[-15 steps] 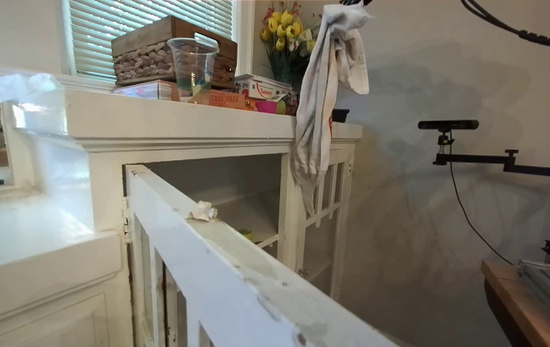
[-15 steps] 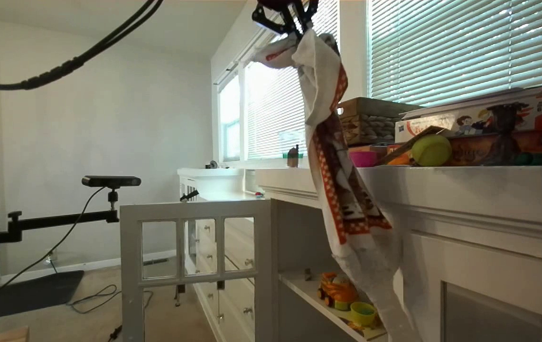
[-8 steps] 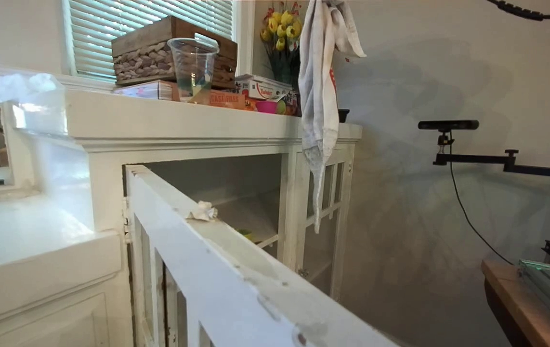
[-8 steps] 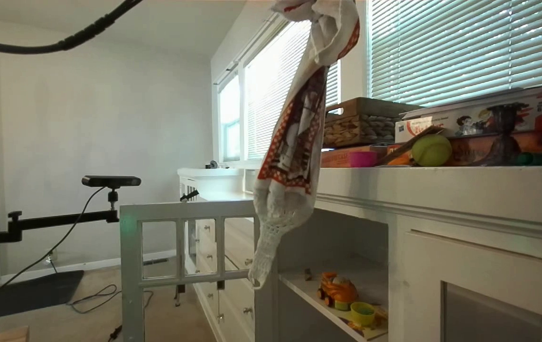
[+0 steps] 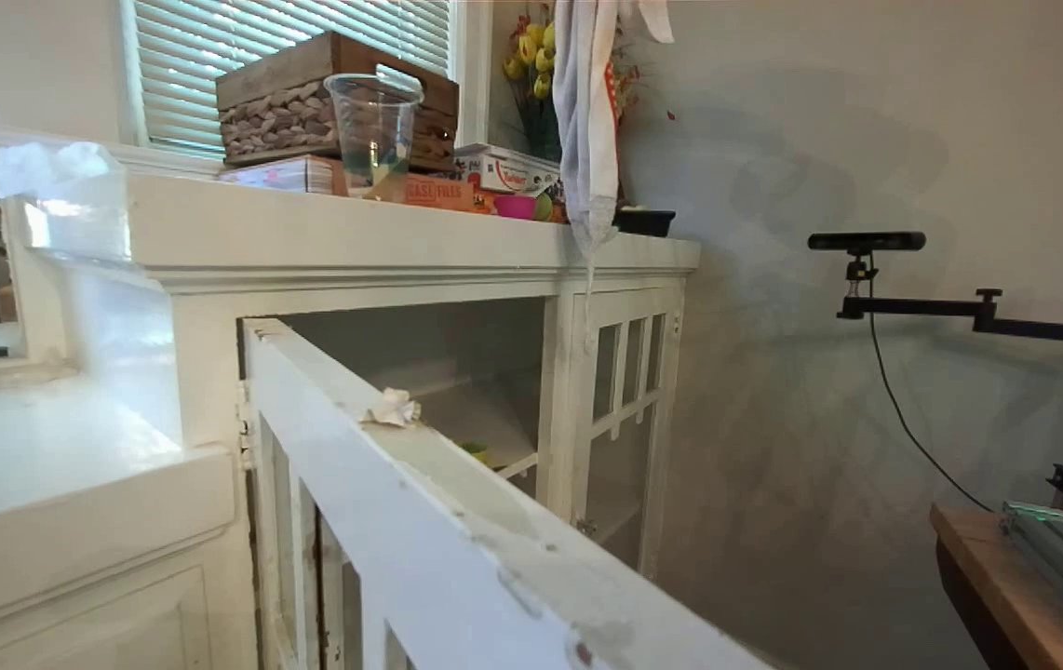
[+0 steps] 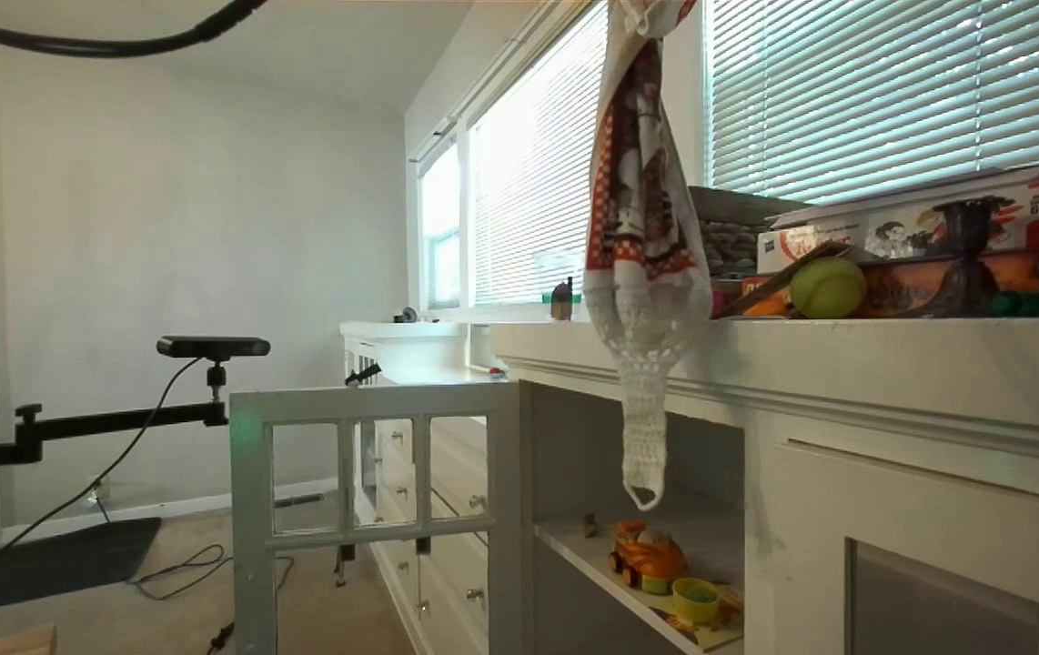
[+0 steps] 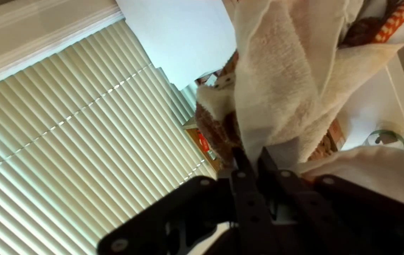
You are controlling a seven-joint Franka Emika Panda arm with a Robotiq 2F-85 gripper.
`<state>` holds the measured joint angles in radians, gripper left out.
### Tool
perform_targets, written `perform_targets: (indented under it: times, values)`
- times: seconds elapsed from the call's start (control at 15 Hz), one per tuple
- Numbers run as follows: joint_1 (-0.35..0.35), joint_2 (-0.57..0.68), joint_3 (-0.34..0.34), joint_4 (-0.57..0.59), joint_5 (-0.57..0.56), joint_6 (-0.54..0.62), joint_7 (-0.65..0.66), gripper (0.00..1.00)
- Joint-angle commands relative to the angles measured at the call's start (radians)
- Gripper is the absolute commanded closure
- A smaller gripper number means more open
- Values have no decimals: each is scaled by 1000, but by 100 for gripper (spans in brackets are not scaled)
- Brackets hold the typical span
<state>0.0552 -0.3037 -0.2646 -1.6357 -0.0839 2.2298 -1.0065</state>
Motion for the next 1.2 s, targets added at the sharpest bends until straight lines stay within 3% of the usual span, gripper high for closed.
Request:
perform_targets:
  times: [0.0, 0.67, 1.13]
  values:
    - [-30, 74, 31, 164, 28, -49, 23, 97]
    - [-48, 220, 67, 416, 63, 58, 95, 97]
    - [-19, 346, 48, 494, 110, 258, 128, 97]
